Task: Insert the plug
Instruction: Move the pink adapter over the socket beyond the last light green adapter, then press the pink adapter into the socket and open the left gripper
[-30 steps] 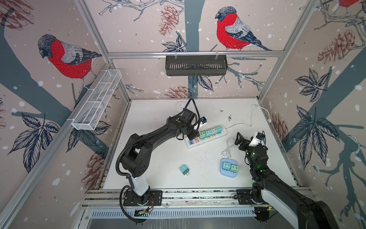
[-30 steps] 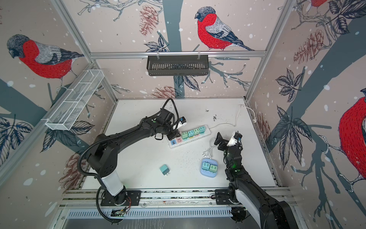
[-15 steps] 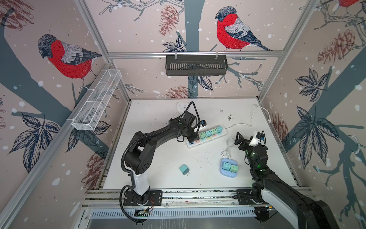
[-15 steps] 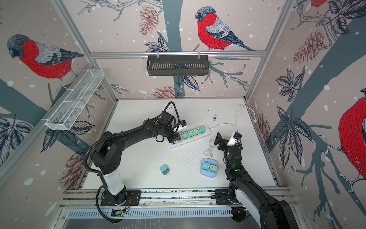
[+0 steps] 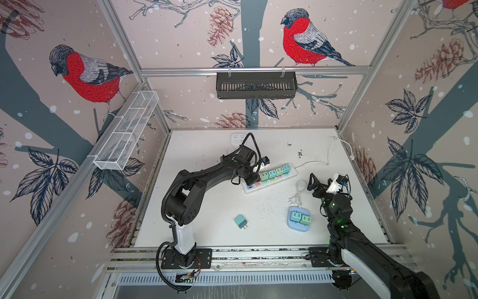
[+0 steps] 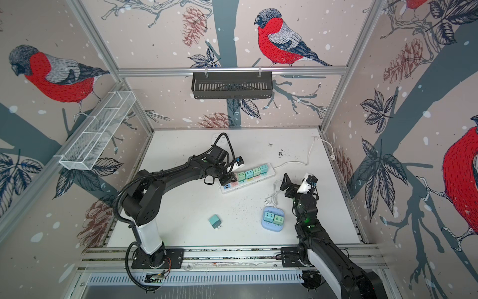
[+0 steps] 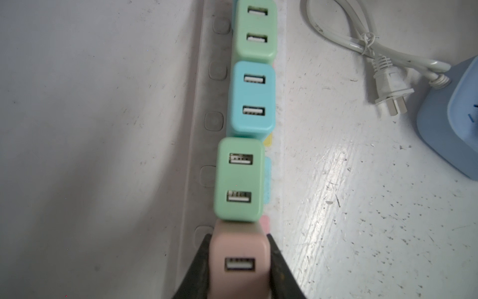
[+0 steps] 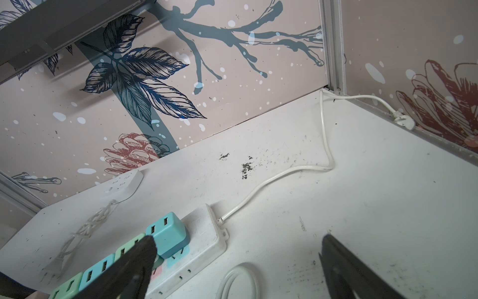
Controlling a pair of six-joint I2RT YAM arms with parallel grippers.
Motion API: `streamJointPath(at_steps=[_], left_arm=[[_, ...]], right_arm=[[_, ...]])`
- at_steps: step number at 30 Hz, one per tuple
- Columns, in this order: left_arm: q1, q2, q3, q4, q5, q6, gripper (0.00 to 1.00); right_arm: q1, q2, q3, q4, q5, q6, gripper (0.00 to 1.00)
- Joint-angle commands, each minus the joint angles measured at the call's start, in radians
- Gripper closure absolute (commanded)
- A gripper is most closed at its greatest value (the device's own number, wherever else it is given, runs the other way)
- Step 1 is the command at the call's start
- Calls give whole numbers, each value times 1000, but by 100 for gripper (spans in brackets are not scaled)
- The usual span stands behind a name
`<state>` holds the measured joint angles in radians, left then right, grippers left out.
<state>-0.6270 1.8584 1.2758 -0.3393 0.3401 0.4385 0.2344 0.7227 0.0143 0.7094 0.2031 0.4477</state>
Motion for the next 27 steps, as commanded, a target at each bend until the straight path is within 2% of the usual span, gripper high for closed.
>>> streamJointPath(at_steps=[1, 25, 27], left_arm=[[5, 9, 7, 7, 10, 22, 100], [13, 170, 118, -32, 39, 27, 100], [14, 173, 124, -31, 37, 16, 93]], right_arm=[[0, -23, -11, 25, -7, -2, 0], [0, -6, -5, 31, -2, -1, 0], [0, -2, -3, 31, -2, -1, 0]])
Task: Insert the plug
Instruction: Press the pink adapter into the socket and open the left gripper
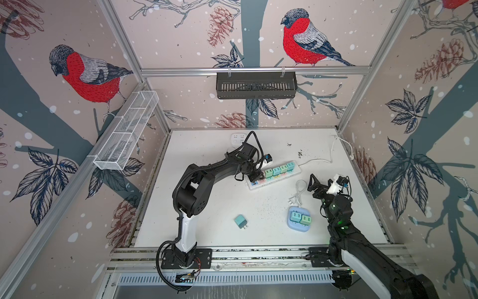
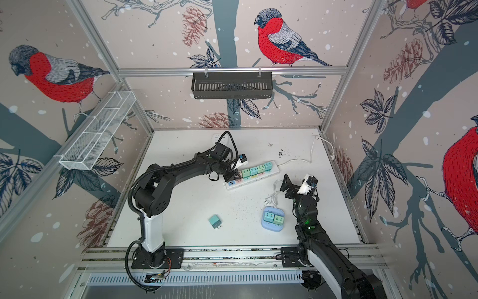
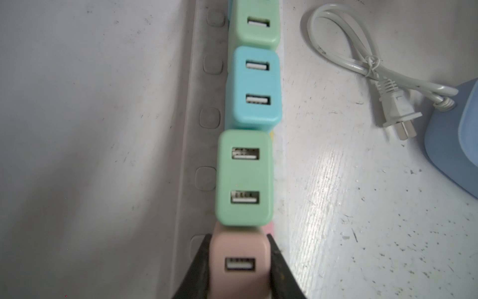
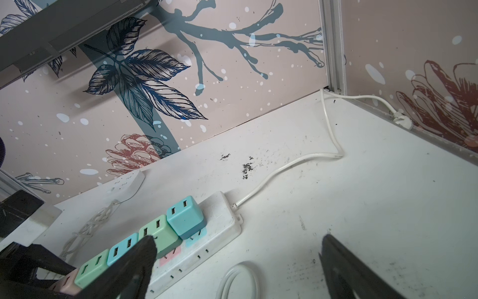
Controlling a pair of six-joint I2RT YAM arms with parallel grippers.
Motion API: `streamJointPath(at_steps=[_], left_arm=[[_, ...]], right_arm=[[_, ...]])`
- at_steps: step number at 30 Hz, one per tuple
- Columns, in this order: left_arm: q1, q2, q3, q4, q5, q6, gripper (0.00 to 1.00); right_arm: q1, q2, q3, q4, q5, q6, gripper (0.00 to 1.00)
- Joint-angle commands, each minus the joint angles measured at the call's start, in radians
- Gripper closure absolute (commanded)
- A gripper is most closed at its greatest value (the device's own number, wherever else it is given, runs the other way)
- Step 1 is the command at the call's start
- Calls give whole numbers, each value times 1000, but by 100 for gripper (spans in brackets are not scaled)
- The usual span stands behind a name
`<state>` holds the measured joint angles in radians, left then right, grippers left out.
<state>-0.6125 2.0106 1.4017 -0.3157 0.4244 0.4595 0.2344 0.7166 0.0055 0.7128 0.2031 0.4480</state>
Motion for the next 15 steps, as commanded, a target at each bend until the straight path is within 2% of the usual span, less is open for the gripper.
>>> streamJointPath(at_steps=[1, 3, 4, 5, 6, 11, 15], left_arm=[[-1, 14, -7, -47, -48, -9, 87], [0, -10, -33, -20, -53, -15, 79], [0, -27, -47, -5, -52, -19, 71], [-1, -39, -57, 8, -49, -21, 38], [-1, -52, -67, 18, -43, -24, 1], [0, -110, -106, 64, -50, -51, 1], [-1, -243, -207, 177, -74, -99, 1]], right_arm=[[0, 7, 6, 28, -1, -2, 0], [0, 9, 8, 28, -1, -2, 0], [0, 10, 8, 30, -1, -2, 0], [0, 10, 7, 28, -1, -1, 0], [0, 11, 7, 29, -1, -2, 0], [-1, 16, 7, 34, 1, -1, 0], [1, 30, 11, 43, 3, -2, 0]])
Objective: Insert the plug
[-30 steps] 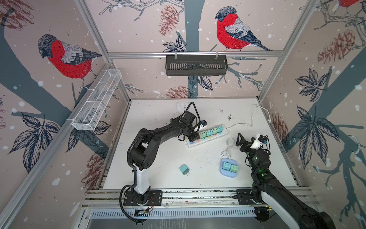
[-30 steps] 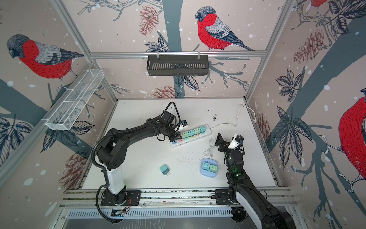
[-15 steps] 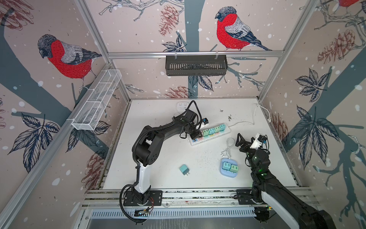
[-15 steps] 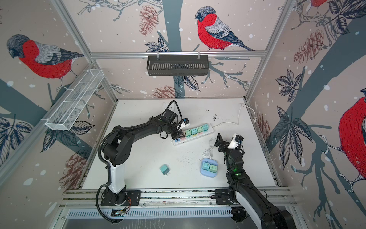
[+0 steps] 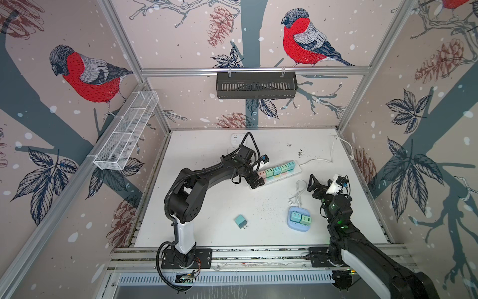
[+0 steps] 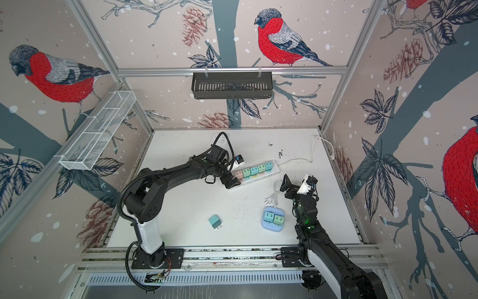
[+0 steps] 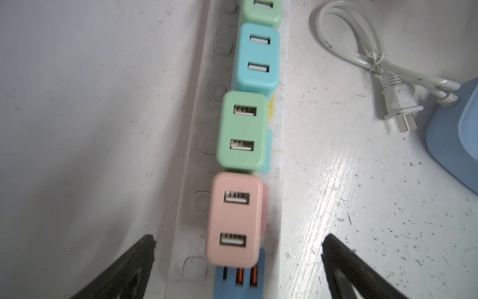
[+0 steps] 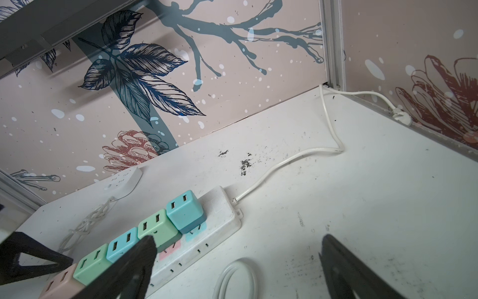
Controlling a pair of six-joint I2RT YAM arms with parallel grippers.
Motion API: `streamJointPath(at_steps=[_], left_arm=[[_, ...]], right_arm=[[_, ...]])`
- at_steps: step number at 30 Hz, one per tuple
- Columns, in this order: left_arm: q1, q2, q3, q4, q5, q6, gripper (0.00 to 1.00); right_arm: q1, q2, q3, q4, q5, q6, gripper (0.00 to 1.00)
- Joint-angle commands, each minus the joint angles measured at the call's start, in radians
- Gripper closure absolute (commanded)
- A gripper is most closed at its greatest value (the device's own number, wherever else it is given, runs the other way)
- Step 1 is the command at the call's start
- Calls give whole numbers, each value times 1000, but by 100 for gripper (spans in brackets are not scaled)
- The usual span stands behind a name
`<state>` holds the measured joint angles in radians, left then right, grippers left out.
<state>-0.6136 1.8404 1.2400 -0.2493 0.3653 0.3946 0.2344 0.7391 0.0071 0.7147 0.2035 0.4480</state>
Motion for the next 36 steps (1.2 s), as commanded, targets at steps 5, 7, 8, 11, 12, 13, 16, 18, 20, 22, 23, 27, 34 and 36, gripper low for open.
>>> streamJointPath(at_steps=[5, 7, 8, 11, 12, 13, 16, 18, 20, 22, 23, 27, 34, 36], left_arm=[[1, -354, -280, 396, -135, -156, 1], [2, -464, -403, 575, -246, -247, 1], [4, -514, -477, 680, -324, -312, 1], [46, -570, -640, 936, -395, -474, 1], [76, -556, -627, 927, -332, -513, 1], [96, -533, -582, 872, -299, -538, 1], [117, -398, -340, 603, -292, -536, 1], [134, -294, -199, 489, -370, -580, 1], [159, -220, -123, 474, -401, -616, 1], [189, -148, -49, 467, -378, -644, 1], [202, -106, -9, 462, -375, -659, 1], [225, 82, 213, 351, -347, -665, 2], [240, 423, 662, 115, -336, -656, 5], [245, 523, 815, 31, -331, -645, 7]], right_arm=[[2, 56, 25, 62, -8, -5, 0], [4, 83, 32, 81, -17, -11, 0], [9, 100, 40, 94, -35, -23, 0], [61, 198, 95, 104, -48, -79, 1], [89, 243, 125, 95, -45, -103, 1], [114, 282, 153, 85, -37, -123, 1], [204, 410, 247, 34, 35, -187, 2], [256, 478, 300, 0, 94, -218, 3], [276, 509, 327, -19, 113, -232, 3], [277, 510, 330, -24, 102, -235, 3], [276, 510, 327, -21, 94, -235, 3], [269, 499, 312, -8, 70, -237, 2], [270, 503, 315, -9, 59, -242, 2], [271, 496, 309, -5, 56, -242, 1]])
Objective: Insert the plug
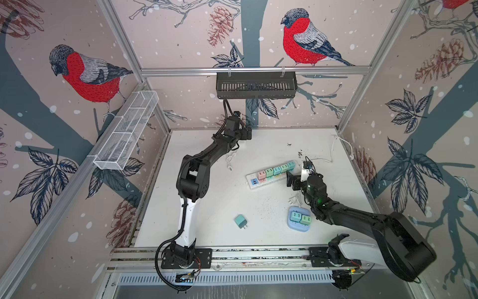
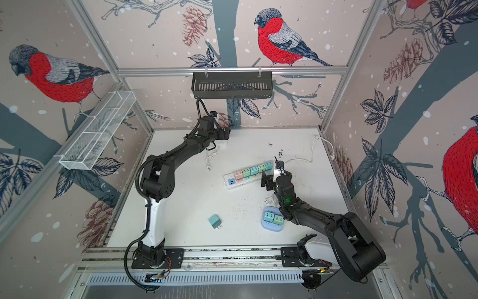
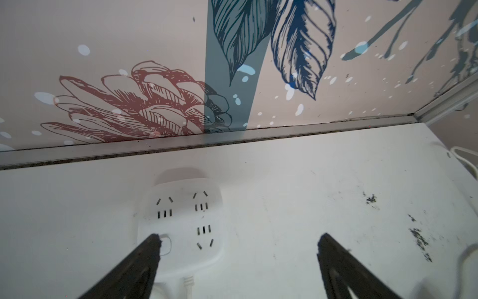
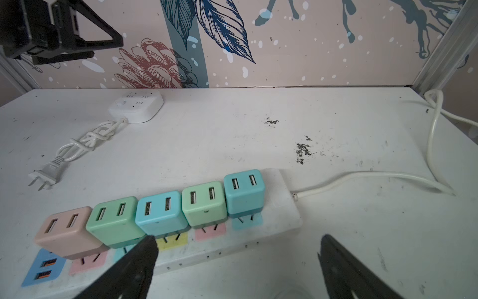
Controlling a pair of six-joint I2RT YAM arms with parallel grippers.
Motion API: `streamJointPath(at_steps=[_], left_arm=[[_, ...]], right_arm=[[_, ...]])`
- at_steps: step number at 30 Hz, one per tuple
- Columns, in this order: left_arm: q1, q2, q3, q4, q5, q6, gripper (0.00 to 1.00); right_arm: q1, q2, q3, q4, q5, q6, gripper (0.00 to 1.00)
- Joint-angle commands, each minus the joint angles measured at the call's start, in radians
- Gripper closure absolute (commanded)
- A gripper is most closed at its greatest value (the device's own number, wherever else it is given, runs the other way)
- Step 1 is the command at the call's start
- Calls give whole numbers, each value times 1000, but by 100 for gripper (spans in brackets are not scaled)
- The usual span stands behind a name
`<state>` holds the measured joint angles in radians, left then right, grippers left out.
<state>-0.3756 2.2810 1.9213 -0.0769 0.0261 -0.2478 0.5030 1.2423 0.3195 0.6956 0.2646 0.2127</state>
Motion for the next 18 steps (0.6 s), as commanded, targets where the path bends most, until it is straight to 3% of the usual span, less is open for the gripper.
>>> streamJointPath(at_steps=[1, 4, 9, 15, 18], left_arm=[[9, 122, 205, -176, 13, 5, 7], [12, 222, 346, -201, 6, 38, 7], [15, 344, 495, -198, -110, 71, 5], [14, 431, 545, -173, -252, 128, 2], [14, 458, 545, -170, -261, 156, 2]], right_arm=[[2, -11, -6, 16, -5, -6, 1], [0, -15, -10, 23, -7, -6, 1], [-1, -7, -3, 17, -5, -6, 1], [-2, -4, -2, 18, -2, -5, 1], [-3, 4, 4, 14, 4, -5, 1]])
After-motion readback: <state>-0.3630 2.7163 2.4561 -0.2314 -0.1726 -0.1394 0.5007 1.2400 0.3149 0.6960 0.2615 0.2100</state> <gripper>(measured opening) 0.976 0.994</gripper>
